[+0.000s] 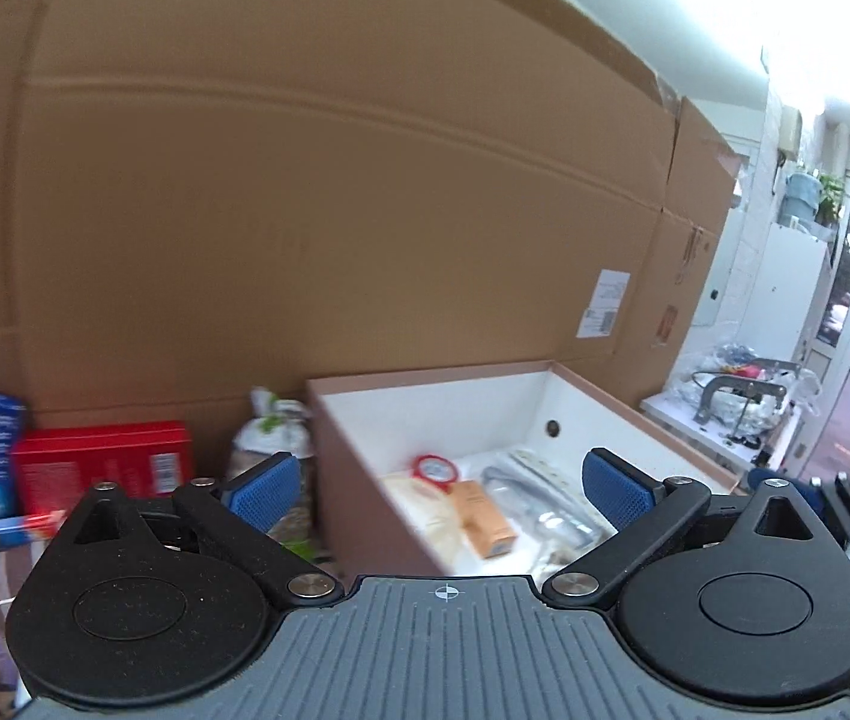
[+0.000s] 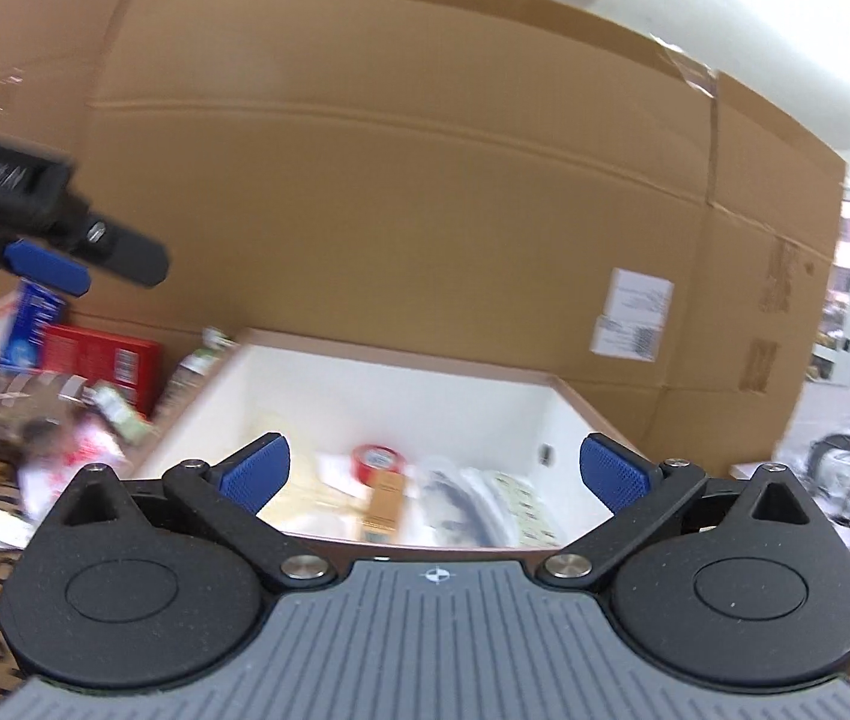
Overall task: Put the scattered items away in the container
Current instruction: 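Move both open tools back over the item pile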
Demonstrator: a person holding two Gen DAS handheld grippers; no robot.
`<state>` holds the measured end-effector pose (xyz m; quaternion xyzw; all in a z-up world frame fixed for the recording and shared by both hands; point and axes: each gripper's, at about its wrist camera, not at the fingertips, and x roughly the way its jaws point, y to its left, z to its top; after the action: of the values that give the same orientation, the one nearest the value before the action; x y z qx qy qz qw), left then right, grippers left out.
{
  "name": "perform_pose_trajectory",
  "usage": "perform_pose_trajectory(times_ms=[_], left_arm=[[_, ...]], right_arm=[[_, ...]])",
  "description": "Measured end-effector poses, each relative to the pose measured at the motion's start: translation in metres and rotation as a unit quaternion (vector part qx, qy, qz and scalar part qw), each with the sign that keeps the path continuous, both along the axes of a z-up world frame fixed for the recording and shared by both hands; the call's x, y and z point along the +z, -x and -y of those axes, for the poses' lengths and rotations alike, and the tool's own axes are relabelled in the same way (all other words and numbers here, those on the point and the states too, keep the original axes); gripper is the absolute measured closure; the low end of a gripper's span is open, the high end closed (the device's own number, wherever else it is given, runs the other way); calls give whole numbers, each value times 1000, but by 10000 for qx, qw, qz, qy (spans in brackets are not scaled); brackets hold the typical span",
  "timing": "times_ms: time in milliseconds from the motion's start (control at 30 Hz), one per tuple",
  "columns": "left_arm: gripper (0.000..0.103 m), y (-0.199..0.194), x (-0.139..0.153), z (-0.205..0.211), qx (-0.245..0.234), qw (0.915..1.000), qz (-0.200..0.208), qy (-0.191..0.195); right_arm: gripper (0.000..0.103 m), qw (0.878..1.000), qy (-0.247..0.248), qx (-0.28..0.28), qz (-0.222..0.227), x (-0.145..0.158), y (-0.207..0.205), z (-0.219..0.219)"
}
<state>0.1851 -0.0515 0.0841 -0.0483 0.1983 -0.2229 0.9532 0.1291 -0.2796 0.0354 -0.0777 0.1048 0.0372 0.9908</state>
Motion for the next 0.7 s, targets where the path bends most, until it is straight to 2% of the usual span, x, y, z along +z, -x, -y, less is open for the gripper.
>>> perform_pose_trajectory(times_ms=[100,367,533,700], left_arm=[[0,28,-10,-27,275,9996,64,-36],[0,76,-55,-89,1064,9938,-316,-119],[0,93,-86,-121,1264,9891,-757,15],[0,101,-112,-139,1420,9852,-954,-118]], right_arm=[[1,9996,-43,264,47,2,10,-20],[1,9943,-185,1049,-69,-2,33,-72],[1,9876,-218,1498,-422,-17,35,-103],[1,9832,-277,1601,-829,-35,29,-129]])
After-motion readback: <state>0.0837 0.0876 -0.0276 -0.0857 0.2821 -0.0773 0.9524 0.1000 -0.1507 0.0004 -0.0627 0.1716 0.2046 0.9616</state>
